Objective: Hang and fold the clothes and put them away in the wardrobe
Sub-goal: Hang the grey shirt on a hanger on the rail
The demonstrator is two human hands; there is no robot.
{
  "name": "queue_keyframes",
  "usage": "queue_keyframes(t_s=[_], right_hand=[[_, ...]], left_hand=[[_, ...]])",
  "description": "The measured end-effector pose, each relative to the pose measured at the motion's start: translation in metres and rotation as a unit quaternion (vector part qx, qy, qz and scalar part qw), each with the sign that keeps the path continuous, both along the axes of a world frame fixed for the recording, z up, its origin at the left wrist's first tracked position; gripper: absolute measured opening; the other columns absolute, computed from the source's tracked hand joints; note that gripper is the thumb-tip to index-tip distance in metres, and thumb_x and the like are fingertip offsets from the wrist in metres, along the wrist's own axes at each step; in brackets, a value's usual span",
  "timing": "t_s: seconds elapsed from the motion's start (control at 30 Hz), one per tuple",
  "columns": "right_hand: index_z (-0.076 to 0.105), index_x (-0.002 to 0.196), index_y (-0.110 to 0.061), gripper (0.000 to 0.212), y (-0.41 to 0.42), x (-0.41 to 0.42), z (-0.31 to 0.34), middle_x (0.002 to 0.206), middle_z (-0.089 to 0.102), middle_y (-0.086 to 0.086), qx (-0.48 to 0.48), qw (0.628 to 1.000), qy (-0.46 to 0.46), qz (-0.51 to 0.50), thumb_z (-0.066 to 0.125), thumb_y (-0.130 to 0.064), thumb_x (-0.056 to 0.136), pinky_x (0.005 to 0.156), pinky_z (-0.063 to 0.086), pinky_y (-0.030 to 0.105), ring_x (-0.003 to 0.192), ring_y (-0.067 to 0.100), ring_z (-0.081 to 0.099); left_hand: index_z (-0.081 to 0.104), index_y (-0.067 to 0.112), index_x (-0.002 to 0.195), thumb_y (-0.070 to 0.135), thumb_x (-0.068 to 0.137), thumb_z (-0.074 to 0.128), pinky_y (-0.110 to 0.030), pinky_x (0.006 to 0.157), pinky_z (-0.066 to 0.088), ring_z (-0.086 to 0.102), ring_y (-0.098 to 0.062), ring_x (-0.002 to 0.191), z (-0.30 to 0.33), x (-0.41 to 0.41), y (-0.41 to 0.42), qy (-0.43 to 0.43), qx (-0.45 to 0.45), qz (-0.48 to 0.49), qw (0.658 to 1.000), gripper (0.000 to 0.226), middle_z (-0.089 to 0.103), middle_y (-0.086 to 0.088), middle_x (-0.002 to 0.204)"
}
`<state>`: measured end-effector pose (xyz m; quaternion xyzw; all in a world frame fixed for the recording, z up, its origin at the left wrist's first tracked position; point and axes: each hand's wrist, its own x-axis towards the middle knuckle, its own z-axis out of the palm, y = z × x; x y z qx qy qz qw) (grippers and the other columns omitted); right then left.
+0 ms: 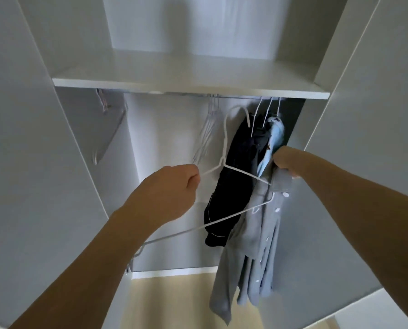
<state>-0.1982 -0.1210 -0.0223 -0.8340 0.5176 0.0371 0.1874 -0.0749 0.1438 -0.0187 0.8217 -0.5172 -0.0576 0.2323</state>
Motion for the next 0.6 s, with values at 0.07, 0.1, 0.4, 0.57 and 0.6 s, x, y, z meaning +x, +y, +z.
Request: queue_keyframes(t_s=[0.07, 0.1, 0.4, 0.57, 0.6], right_hand=[[0.045, 0.130, 0.011, 0.037, -0.004, 0.004, -0.001, 0.134, 0.046, 0.028, -0.002, 1.000, -0.012, -0.011, 0.034, 0.001, 0.097, 0.069, 0.035, 0.027, 0.126, 0.039, 0.044], [0.046, 0.130, 0.012, 0.037, -0.006, 0.006, -0.003, 0.134, 0.047, 0.029, 0.000, 1.000, -0.024, -0.018, 0.035, 0.000, 0.097, 0.062, 0.034, 0.023, 0.125, 0.039, 0.044], [0.051, 0.130, 0.002, 0.039, 0.002, 0.016, 0.029, 0.134, 0.051, 0.021, -0.049, 0.998, 0.022, -0.039, 0.042, -0.014, 0.096, 0.098, 0.041, 0.035, 0.124, 0.034, 0.049], [0.050, 0.129, 0.005, 0.038, 0.006, 0.005, 0.042, 0.139, 0.047, 0.022, -0.101, 0.993, -0.001, -0.065, 0.035, -0.014, 0.100, 0.102, 0.035, 0.032, 0.128, 0.034, 0.045], [0.050, 0.129, 0.005, 0.038, 0.006, 0.003, 0.041, 0.139, 0.046, 0.022, -0.100, 0.993, 0.006, -0.058, 0.033, -0.013, 0.100, 0.103, 0.034, 0.032, 0.128, 0.034, 0.045]], left_hand=[[0.052, 0.021, 0.085, 0.027, 0.100, 0.036, -0.025, 0.053, 0.038, 0.049, -0.015, 0.055, 0.004, 0.003, 0.001, -0.010, -0.017, -0.006, 1.000, 0.023, 0.055, 0.000, 0.065], [0.051, 0.020, 0.085, 0.028, 0.101, 0.035, -0.025, 0.052, 0.038, 0.049, -0.015, 0.054, 0.005, 0.004, 0.002, -0.010, -0.022, -0.006, 1.000, 0.024, 0.056, -0.001, 0.065], [0.040, 0.027, 0.073, 0.030, 0.101, 0.031, -0.021, 0.051, 0.032, 0.048, -0.010, 0.054, 0.031, 0.011, 0.007, -0.037, -0.048, -0.012, 0.998, 0.030, 0.052, 0.003, 0.063], [0.043, 0.026, 0.074, 0.030, 0.101, 0.033, -0.021, 0.049, 0.030, 0.046, -0.011, 0.049, 0.046, 0.011, 0.020, -0.057, -0.100, 0.006, 0.993, 0.028, 0.049, 0.003, 0.057], [0.039, 0.027, 0.072, 0.030, 0.101, 0.032, -0.019, 0.048, 0.028, 0.044, -0.010, 0.048, 0.047, 0.005, 0.020, -0.066, -0.106, 0.005, 0.992, 0.030, 0.047, 0.004, 0.056]])
